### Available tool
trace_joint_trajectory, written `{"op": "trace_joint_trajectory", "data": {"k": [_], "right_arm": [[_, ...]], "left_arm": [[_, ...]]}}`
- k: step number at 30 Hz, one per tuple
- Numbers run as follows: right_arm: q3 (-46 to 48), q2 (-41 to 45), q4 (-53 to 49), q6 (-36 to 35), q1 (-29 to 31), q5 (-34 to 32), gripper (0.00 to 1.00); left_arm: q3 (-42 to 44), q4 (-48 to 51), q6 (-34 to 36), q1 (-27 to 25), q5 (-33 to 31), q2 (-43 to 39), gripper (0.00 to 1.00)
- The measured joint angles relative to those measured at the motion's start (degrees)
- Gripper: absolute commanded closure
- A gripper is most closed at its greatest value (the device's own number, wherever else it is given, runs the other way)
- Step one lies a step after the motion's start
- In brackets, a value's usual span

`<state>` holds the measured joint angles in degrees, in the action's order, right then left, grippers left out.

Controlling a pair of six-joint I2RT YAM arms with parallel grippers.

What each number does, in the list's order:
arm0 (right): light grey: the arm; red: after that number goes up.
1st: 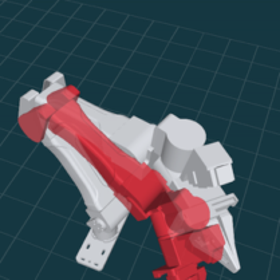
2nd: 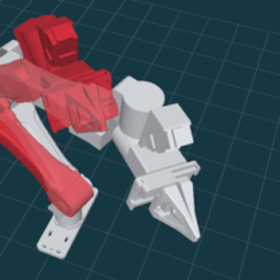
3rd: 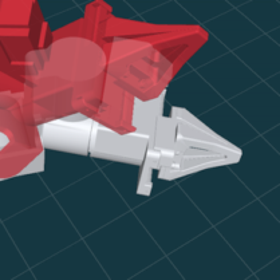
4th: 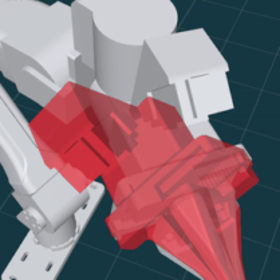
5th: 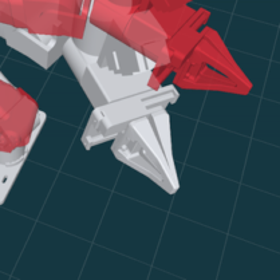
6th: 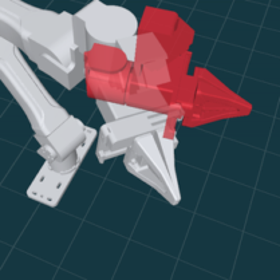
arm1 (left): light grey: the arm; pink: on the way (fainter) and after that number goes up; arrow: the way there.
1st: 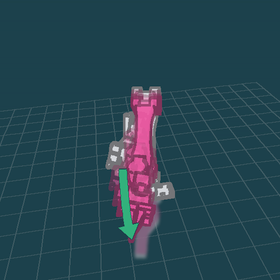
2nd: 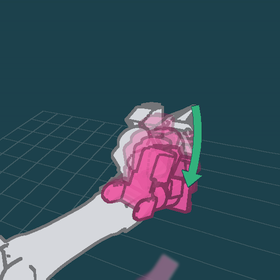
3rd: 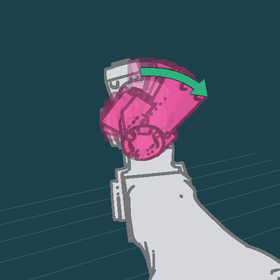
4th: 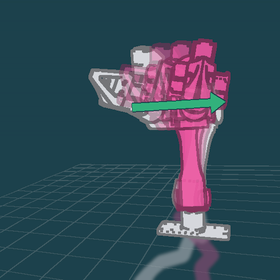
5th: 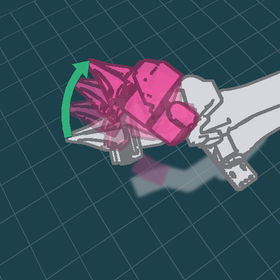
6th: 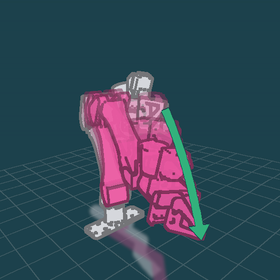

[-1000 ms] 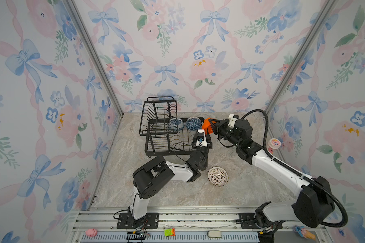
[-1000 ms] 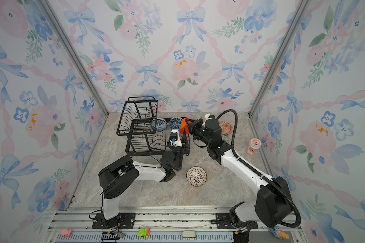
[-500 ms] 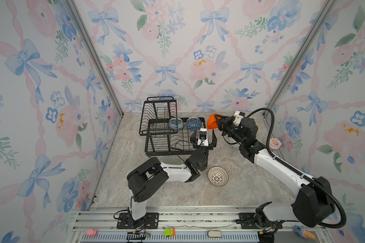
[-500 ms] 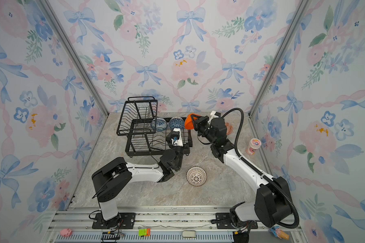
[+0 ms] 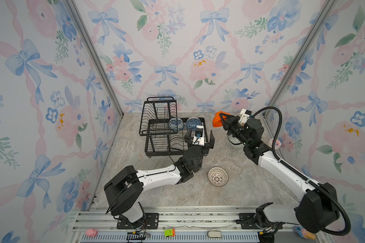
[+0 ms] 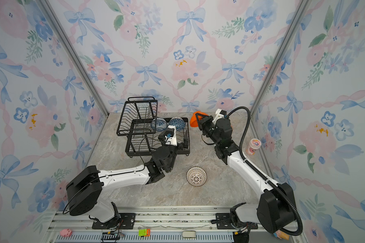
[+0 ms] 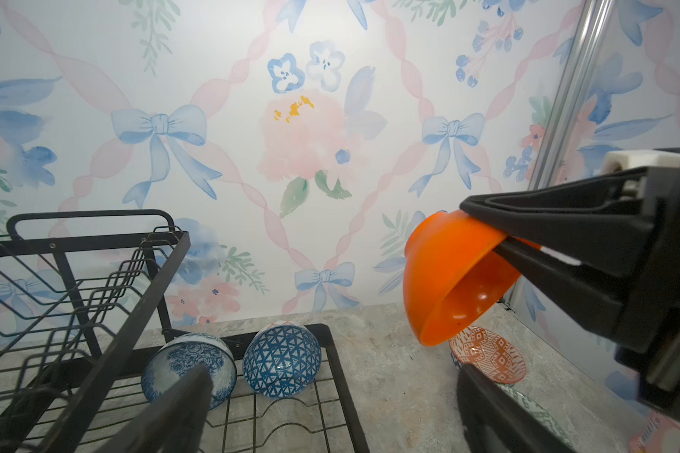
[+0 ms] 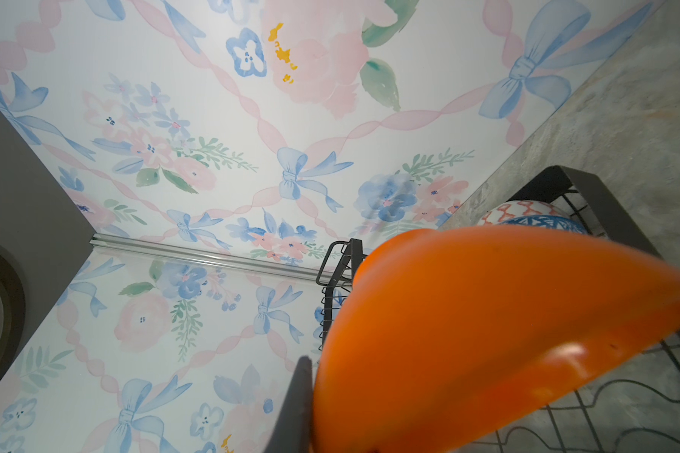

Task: Load the bowls into the dish rack
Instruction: 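Swing the orange bowl over the rack with the right gripper while left gripper withdraws, then reach the left gripper to the rack's near edge while right lowers orange bowl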

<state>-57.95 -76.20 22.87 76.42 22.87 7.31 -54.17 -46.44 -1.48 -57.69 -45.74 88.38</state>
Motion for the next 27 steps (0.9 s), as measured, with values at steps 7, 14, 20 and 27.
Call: {"op": "trace_joint_trajectory", "data": {"k": [7, 14, 20, 27], "right_arm": [[1.3, -1.9, 1.4, -1.7, 1.3, -0.6, 1.0], [1.3, -7.7, 4.2, -5.8, 6.5, -2.4, 1.0], [1.2, -16.3, 12.7, -5.9, 10.5, -3.7, 1.0], [0.1, -25.6, 18.1, -5.8, 13.8, -5.0, 1.0]], "left_arm": [[-5.8, 20.8, -7.5, 5.2, 7.6, -6.1, 0.02], [-14.6, 40.9, -13.2, 12.9, 17.6, -8.8, 0.02], [-14.4, 49.3, -14.4, 17.4, 23.3, -12.0, 0.02], [-13.4, 53.3, -11.0, 21.7, 29.9, -13.6, 0.02]]}}
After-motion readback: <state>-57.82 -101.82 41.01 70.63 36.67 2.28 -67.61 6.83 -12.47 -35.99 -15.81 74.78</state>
